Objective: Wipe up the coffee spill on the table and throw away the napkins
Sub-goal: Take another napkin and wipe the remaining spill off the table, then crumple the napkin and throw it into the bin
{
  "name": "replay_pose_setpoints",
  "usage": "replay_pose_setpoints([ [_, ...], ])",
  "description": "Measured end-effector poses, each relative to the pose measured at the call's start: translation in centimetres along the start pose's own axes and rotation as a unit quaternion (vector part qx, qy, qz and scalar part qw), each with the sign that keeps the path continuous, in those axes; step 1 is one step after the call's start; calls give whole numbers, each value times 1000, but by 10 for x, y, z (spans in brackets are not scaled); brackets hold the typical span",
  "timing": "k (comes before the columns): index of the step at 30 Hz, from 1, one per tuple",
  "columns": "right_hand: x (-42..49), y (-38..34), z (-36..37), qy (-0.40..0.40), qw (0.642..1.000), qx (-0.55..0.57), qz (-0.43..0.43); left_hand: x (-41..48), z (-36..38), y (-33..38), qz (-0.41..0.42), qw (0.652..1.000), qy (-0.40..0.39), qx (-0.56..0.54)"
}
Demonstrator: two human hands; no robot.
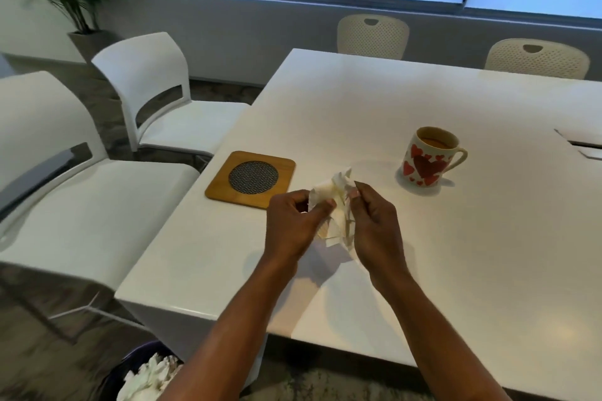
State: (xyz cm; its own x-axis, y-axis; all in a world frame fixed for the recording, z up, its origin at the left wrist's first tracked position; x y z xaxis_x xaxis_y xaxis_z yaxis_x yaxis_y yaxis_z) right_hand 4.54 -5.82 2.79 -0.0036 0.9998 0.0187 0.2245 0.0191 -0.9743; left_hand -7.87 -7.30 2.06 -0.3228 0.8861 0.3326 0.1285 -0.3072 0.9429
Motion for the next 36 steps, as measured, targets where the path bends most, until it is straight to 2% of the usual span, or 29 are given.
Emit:
replay_pose_setpoints([
  [3, -8, -3, 14, -25, 997, -57, -53, -4, -9, 2, 20, 999, 12, 29],
  [6, -17, -7, 27, -45, 993, -85, -71, -8, -17, 5, 18, 999, 2, 31],
  [10, -30, -13, 42, -94, 983, -130, -85, -15, -32, 9, -62, 995, -19, -79],
  [12, -38, -14, 50, -112, 974, -169, -103, -18, -44, 10, -72, 993, -6, -88],
  [17, -54, -21, 66, -178, 980, -56, -68, -31, -82, 9, -26, 999, 46, -15],
  [22, -43, -41, 84, -160, 981, -87, -71, -38, -134, 18, 38, 998, 56, -3],
  [25, -40, -53, 109, -223, 967, -104, -71, -40, -164, 22, 76, 994, 78, 26],
  [28, -44, -61, 135, -278, 955, -67, -79, -48, -191, 26, 139, 984, 90, 69],
  [31, -53, -63, 163, -311, 950, 4, -18, -62, -214, 26, 204, 959, 76, 180],
  [34, -63, -60, 191, -347, 925, 91, 122, -80, -237, 22, 231, 931, 63, 276],
  [36, -68, -59, 208, -365, 907, 106, 183, -91, -253, 20, 230, 925, 51, 299],
])
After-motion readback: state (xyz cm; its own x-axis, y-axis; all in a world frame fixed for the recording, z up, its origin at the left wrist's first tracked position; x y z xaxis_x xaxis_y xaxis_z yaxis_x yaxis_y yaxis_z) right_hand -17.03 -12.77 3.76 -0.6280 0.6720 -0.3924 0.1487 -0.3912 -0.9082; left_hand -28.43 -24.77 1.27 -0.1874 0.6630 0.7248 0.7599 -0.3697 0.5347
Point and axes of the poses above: each hand's wrist, its own x-axis towards the middle knuckle, its own z-axis out of the palm, y = z × x, the point moved 2 cm from there along x, towards the middle knuckle, and after that the axes turned 11 degrees about z, right-handed, at the moved point
